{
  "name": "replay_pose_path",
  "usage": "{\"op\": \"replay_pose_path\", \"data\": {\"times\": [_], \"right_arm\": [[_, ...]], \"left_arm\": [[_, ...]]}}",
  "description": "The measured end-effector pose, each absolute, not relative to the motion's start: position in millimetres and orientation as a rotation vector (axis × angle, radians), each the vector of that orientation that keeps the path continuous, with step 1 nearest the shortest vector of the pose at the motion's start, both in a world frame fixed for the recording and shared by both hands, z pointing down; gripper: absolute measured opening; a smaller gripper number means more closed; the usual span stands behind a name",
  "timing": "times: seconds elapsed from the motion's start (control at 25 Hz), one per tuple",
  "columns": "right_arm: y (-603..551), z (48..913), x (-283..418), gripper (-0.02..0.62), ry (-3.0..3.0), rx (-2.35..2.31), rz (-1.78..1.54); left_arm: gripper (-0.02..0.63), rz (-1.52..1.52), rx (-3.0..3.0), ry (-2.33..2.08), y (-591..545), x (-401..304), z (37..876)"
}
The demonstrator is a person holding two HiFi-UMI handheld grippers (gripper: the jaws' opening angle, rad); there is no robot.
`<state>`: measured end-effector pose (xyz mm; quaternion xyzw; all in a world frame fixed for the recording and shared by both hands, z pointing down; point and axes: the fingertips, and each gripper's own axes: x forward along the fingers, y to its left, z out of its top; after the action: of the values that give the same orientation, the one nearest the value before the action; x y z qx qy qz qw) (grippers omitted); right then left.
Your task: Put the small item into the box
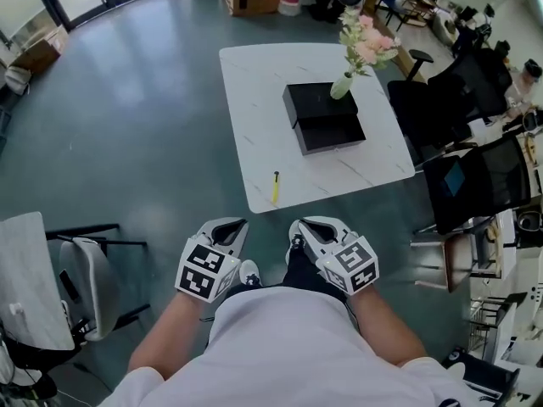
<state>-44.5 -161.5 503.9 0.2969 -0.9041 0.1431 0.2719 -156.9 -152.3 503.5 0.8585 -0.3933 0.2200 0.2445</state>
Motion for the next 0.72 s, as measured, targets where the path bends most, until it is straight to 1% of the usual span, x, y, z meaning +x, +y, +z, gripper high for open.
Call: {"op": "replay_pose_path", "data": {"times": [0.2,0.4,0.56,0.72], "right_arm": [[-196,508,-55,0.017,-2.459,0.695,0.353],[-228,524,-65,0.017,-2.465,0.514,0.286],[-246,547,-69,0.017,-2.400,0.328,0.104],[-263,599,-65,0.017,-2.230,0.133,-0.117]], "left_arm": [[0.017,0.580,2.273,-1.176,-170,-166,505],[0.017,0.588,2.192,-1.262,-194,-160,515],[0.017,0.595,2.108,-1.327,-215,-154,526],[0.017,0.595,2.027,-1.379,-232,-151,540]]}}
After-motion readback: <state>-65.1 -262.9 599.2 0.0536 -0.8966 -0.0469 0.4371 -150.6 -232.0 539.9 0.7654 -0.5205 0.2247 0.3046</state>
